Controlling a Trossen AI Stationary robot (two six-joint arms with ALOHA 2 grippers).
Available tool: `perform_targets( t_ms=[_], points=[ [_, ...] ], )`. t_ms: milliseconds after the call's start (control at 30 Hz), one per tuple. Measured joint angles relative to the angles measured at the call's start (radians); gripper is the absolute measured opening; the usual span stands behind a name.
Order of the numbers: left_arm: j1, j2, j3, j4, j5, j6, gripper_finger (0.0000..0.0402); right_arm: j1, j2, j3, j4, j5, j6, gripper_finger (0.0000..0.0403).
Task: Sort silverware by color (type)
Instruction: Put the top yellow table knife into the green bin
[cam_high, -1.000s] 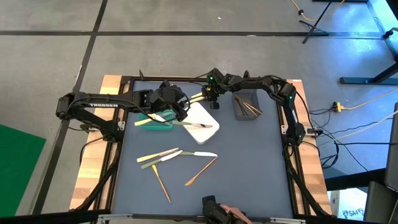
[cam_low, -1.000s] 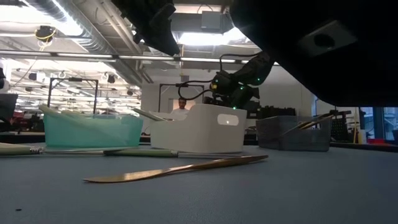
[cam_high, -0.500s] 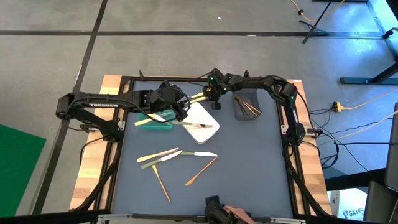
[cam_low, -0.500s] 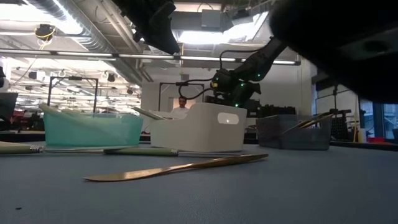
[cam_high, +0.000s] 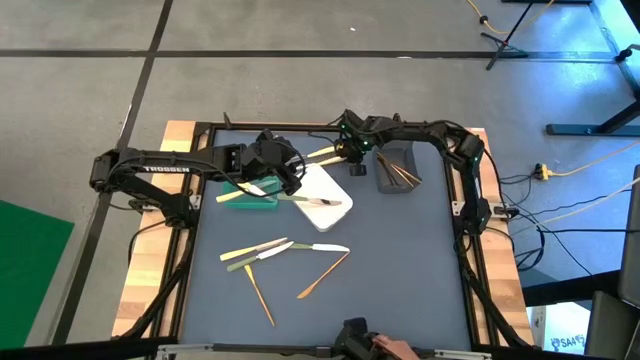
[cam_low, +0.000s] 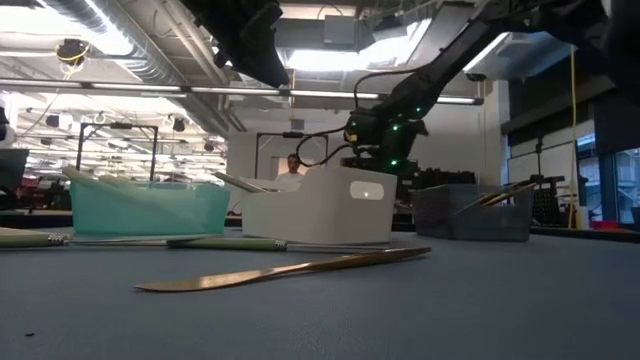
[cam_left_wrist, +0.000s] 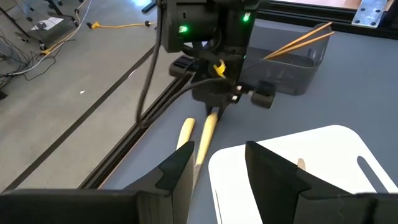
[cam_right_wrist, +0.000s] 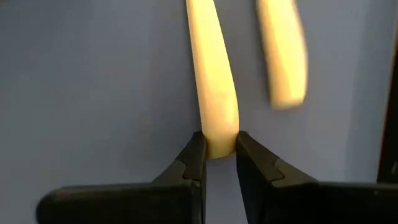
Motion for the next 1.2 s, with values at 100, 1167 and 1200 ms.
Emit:
perform_targets(
  t_ms=[100, 1167, 1200],
  points=[
    [0.0, 0.0, 0.0, 0.0, 0.0, 0.0, 0.0137, -0.001, -0.034, -0.004, -0.09, 0.016, 0.0, 0.0049],
    [0.0, 0.0, 0.0, 0.0, 0.0, 0.003, 0.0137, 0.0, -0.064, -0.009, -0.23, 0.083, 0.04, 0.0146],
    [0.0, 0.0, 0.0, 0.0, 0.0, 0.003, 0.0137, 0.0, -0.064, -0.009, -0.224, 0.083, 0.039, 0.0152]
  ],
)
